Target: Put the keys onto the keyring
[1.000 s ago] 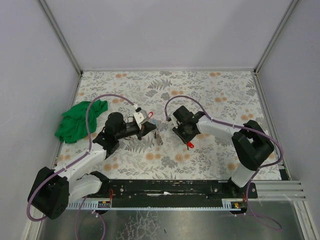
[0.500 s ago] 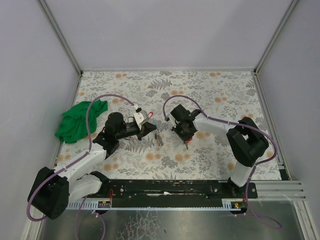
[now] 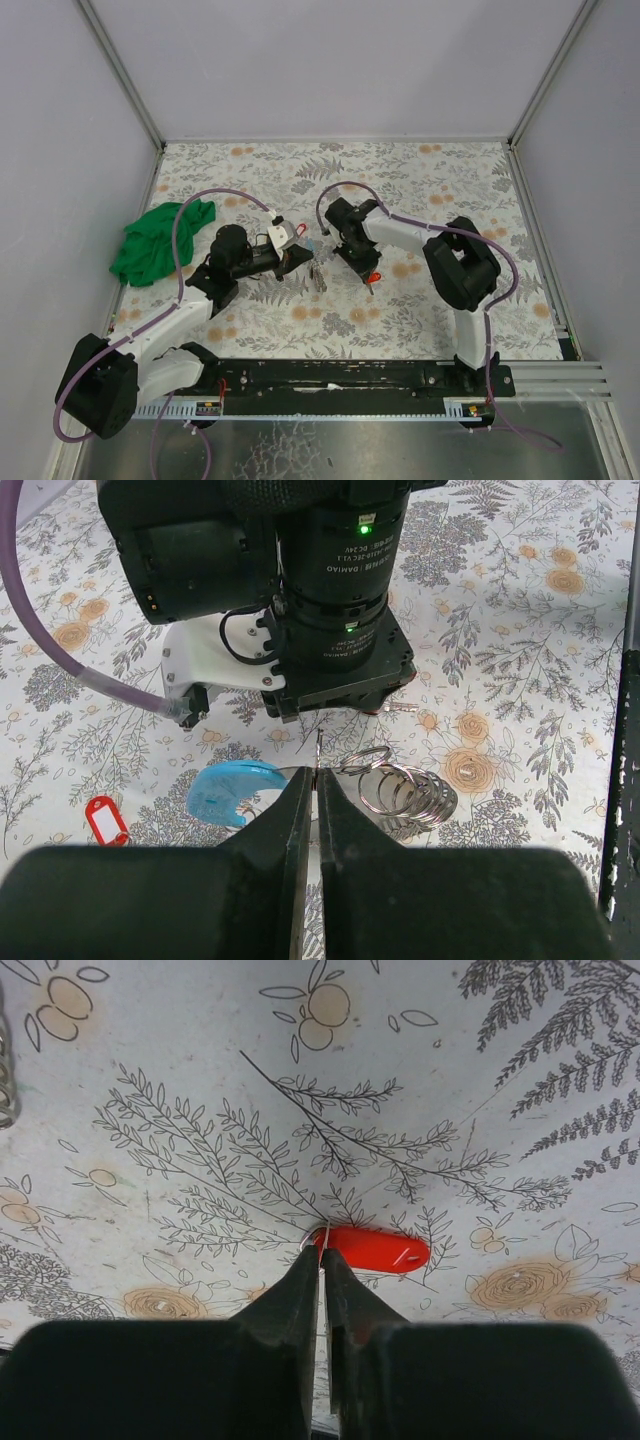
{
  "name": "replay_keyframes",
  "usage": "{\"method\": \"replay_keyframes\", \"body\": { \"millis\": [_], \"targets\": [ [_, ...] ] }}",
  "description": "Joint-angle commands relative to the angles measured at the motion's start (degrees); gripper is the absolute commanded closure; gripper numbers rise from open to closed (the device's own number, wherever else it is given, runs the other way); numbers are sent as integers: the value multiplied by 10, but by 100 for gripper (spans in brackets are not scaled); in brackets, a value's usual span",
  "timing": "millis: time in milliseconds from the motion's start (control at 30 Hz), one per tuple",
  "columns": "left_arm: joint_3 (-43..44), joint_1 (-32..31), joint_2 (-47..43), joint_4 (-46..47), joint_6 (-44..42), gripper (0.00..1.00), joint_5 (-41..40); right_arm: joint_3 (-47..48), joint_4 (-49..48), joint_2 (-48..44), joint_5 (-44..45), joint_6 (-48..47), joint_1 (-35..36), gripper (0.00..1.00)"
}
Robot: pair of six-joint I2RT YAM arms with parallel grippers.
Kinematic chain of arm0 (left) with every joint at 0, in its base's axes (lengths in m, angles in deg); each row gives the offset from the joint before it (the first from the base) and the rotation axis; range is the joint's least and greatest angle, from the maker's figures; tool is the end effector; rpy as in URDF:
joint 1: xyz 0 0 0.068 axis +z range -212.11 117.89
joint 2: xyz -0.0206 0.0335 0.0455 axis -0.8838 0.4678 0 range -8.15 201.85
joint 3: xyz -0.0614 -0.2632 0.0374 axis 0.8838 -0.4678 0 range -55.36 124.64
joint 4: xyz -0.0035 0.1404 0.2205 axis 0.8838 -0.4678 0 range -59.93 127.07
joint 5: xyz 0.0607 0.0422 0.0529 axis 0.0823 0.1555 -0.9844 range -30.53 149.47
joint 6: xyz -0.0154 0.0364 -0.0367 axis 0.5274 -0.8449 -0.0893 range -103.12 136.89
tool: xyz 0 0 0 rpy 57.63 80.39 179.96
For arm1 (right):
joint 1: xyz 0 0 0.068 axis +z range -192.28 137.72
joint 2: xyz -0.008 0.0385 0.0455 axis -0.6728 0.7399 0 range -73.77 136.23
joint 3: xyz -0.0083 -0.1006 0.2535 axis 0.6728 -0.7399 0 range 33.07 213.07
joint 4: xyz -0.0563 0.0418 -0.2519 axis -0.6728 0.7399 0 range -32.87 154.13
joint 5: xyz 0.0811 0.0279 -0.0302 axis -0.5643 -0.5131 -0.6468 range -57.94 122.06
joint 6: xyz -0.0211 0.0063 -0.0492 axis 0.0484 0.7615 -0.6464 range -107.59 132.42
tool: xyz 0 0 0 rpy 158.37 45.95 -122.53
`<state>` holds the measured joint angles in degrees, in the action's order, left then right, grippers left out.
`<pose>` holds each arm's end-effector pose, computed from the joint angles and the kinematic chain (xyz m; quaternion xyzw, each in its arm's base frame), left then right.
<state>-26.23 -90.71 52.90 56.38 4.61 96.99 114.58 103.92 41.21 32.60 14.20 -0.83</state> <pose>0.1928 -0.1300 0.2435 0.4465 0.6223 -0.3325 0.5503 0.2908 0.2562 0.1598 -0.3377 0.9374 0.0269 0.0808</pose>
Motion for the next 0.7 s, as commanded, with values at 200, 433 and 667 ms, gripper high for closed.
{"method": "replay_keyframes", "body": {
  "millis": [200,433,667],
  "targets": [
    [19,-5,-5,21,-5,100,-4,-87,-112,-147,-31,4,4,69],
    [12,-5,-10,35,-1,100,-8,-319,-385,-312,-24,5,3,69],
    [11,-5,-8,38,1,100,-8,-493,-649,-394,1,40,6,69]
  ]
}}
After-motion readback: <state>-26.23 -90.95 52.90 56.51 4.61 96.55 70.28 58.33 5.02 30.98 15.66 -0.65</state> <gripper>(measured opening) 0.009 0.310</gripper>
